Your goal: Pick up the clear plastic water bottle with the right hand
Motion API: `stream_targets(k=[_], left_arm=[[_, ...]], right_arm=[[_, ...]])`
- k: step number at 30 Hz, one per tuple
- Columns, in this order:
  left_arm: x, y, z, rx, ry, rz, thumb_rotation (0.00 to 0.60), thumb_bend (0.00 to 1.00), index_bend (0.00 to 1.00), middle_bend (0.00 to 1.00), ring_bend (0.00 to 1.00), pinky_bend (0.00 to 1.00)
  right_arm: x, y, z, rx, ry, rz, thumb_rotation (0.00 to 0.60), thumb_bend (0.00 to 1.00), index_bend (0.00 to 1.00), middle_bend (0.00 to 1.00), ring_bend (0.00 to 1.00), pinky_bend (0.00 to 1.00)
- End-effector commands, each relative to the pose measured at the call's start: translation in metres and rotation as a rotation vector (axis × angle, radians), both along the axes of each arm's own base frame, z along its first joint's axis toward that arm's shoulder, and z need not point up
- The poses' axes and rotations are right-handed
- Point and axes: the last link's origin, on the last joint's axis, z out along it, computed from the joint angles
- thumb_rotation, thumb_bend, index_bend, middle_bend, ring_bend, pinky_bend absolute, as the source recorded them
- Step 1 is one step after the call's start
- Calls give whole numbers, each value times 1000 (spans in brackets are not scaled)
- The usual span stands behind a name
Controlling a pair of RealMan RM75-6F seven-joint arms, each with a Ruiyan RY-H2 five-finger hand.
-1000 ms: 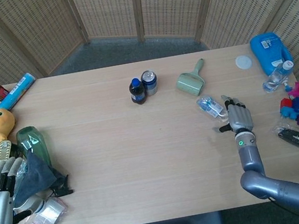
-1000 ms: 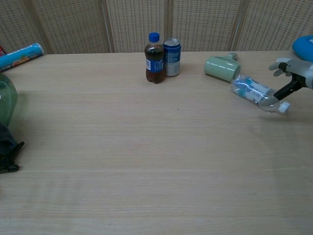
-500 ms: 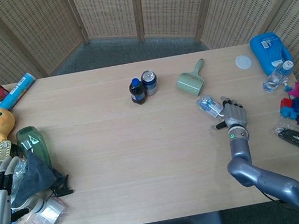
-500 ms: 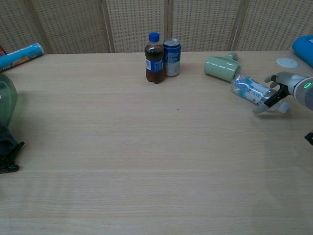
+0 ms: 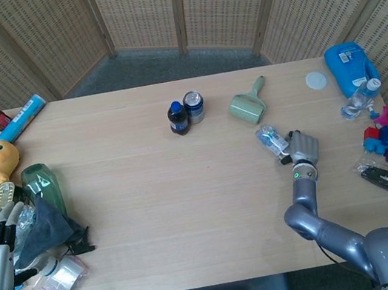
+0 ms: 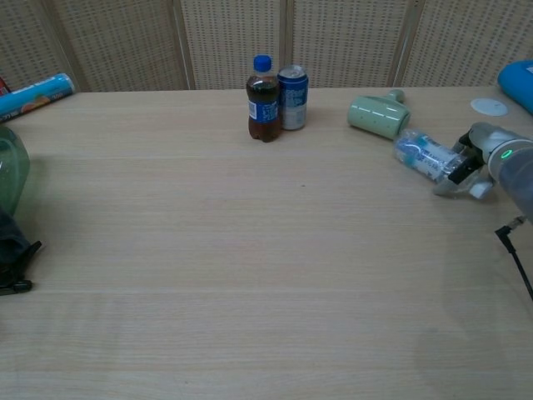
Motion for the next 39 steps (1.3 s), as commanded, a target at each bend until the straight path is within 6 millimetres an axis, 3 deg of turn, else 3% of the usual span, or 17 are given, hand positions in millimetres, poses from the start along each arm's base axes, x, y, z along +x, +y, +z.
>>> stream_targets(k=[1, 3, 9, 15, 20, 24, 31, 39], left_arm=[[0, 0, 0, -2, 1, 0, 600, 0, 0, 0, 0, 0], [0, 0, -1, -3, 0, 0, 600, 0, 0, 0, 0, 0], [2, -1, -1, -5, -8, -6, 600, 0, 0, 0, 0, 0], [6, -2, 1, -6, -26, -17, 600, 0, 0, 0, 0, 0], [9, -3, 1, -16, -52, -20, 600, 0, 0, 0, 0, 0], [13, -4, 2, -19, -74, -32, 600, 0, 0, 0, 0, 0], [18, -7, 3, -40, -107, -44, 600, 0, 0, 0, 0, 0], [21, -7, 3, -49, -126, -53, 600, 0, 0, 0, 0, 0]], right_arm=[[2, 0, -2, -16, -10, 13, 600, 0, 705, 639, 698, 895], [4, -1, -1, -29, -12, 27, 600, 9, 758, 692, 746, 944], [17, -5, 18, -97, -14, 103, 600, 35, 772, 710, 763, 969], [27, 1, 48, -165, -37, 161, 600, 45, 775, 711, 763, 969], [39, 14, 85, -220, -66, 211, 600, 56, 778, 710, 763, 969], [59, 24, 124, -274, -92, 270, 600, 60, 777, 710, 763, 969], [111, 36, 191, -353, -145, 361, 600, 81, 777, 709, 763, 969], [160, 40, 230, -399, -148, 433, 600, 82, 778, 710, 762, 970]])
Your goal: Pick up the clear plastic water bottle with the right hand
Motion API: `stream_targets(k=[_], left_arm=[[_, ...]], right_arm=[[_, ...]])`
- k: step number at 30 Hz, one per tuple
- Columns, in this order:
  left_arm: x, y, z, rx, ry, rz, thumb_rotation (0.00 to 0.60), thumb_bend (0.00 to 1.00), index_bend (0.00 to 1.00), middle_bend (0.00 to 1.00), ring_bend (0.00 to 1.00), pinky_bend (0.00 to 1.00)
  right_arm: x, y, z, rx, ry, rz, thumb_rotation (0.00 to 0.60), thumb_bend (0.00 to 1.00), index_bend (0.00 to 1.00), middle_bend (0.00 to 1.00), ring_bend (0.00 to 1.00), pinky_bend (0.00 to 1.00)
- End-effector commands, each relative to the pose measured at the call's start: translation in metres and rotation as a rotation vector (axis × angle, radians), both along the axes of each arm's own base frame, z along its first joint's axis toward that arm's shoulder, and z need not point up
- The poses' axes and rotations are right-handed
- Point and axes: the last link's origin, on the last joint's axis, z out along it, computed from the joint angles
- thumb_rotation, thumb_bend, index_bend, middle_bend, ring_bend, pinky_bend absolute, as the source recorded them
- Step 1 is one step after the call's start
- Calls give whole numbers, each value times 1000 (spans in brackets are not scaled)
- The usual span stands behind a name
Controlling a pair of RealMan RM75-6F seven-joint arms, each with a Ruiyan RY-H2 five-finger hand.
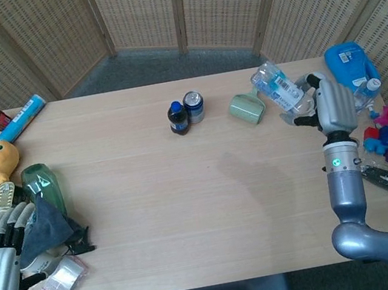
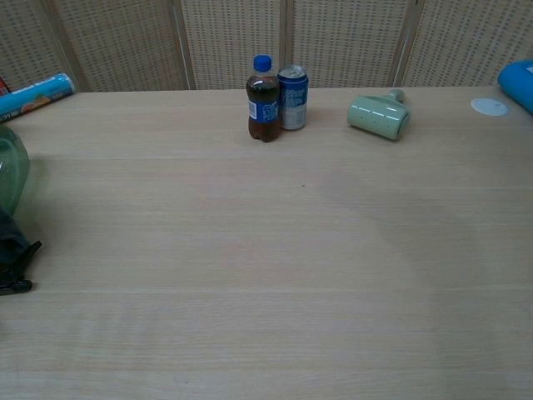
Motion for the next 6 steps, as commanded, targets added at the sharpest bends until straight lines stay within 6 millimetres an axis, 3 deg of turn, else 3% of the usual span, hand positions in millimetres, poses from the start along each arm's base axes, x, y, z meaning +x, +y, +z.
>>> stream_targets(k=[1, 6], left_arm=[[1, 0, 2, 5, -5, -3, 600, 0, 0, 0, 0, 0], [1, 0, 4, 11, -6, -3, 600, 0, 0, 0, 0, 0]], right_arm=[[20, 1, 17, -32, 8, 21, 600, 82, 778, 710, 763, 970], [25, 2, 16, -19, 20, 23, 600, 82, 779, 709, 763, 970]])
